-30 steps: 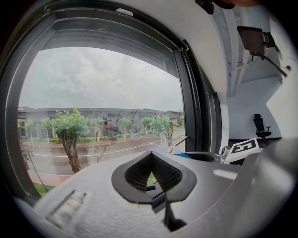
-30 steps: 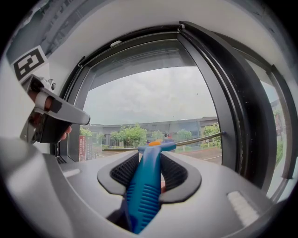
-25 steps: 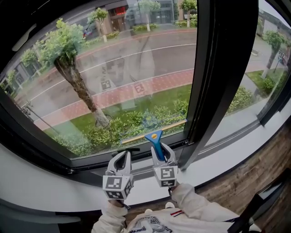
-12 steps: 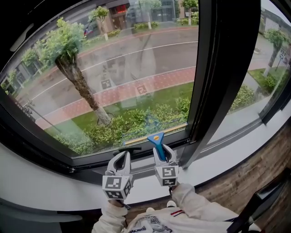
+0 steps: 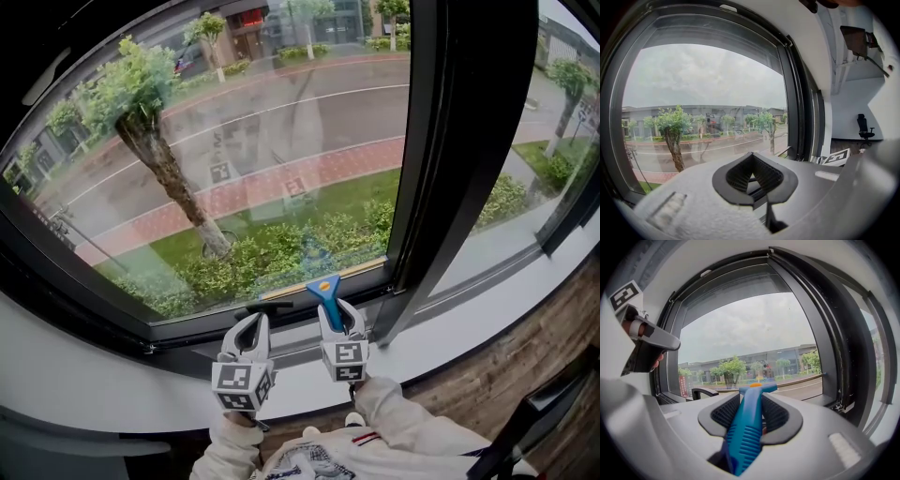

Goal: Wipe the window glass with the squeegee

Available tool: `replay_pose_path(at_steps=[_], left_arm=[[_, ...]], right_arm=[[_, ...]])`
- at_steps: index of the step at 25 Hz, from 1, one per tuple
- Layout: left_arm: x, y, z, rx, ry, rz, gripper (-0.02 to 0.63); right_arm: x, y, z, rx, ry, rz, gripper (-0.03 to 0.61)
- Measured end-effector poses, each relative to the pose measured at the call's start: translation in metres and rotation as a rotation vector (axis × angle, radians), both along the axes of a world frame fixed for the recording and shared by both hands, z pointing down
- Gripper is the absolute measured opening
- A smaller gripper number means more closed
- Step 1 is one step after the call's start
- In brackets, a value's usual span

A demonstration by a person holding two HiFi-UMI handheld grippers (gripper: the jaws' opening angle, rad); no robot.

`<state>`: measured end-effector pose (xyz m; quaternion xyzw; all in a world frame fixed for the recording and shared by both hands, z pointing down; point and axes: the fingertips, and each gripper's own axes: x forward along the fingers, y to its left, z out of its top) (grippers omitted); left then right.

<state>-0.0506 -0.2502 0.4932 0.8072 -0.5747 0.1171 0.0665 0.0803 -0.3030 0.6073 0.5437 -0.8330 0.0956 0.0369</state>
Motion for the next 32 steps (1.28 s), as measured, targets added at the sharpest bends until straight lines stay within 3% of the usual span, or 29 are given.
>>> replay_pose_path(at_steps=[19, 32], left_arm=[[-0.001, 0.005, 0.003, -0.005, -0.008, -0.017, 0.000], [0.000, 0.017, 0.007, -0.012, -0.004, -0.067, 0.000]], right_arm=[[-0.001, 0.000, 0.016, -0.029, 0.030, -0.012, 0.146], [0.001, 0.004, -0.035, 0.041, -0.045, -0.011, 0.146]])
